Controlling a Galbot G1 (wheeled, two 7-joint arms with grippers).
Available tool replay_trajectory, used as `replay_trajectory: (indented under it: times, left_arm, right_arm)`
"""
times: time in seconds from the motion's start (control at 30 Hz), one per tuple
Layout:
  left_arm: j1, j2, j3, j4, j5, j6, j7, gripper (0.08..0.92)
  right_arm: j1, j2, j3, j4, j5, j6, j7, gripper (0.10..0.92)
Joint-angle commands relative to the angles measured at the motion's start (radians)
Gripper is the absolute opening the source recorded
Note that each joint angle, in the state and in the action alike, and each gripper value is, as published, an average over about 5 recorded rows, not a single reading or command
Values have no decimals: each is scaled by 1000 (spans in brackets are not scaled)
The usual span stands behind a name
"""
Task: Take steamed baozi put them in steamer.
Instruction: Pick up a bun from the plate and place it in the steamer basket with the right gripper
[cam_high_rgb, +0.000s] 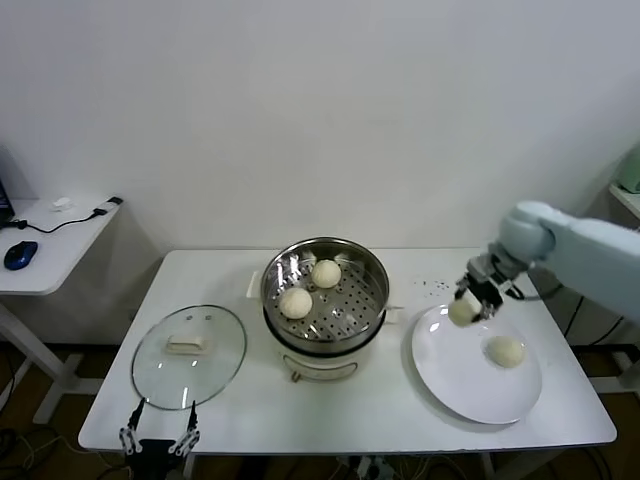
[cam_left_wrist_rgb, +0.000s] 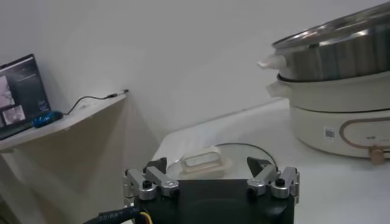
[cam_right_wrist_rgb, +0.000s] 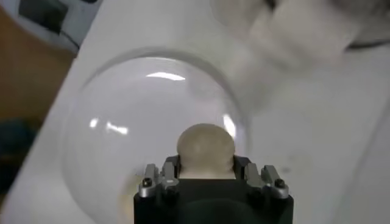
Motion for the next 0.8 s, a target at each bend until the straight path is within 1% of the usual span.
replay_trajectory:
  times: [0.03,0.2,0.33,0.5,0.8]
  left_arm:
    - [-9,3,11,-5,24,5,3,823]
    - [-16,10,23,-6,53,6,10,823]
    - [-7,15,24,-3,51,3,10,823]
    - [2,20,16,4,37,-1,8,823]
    - [4,25,8,16,26,-2,8,823]
  right_arm:
    - [347,349,-116,-23,-16,370,-35,577]
    - [257,511,-29,-30,-84,404,-35,577]
    - [171,584,0,-26,-155,419,-35,577]
    - [83,612,-25,-24,-183,418,-30,577]
    - [-21,606,-60,7,-207,417,-21,577]
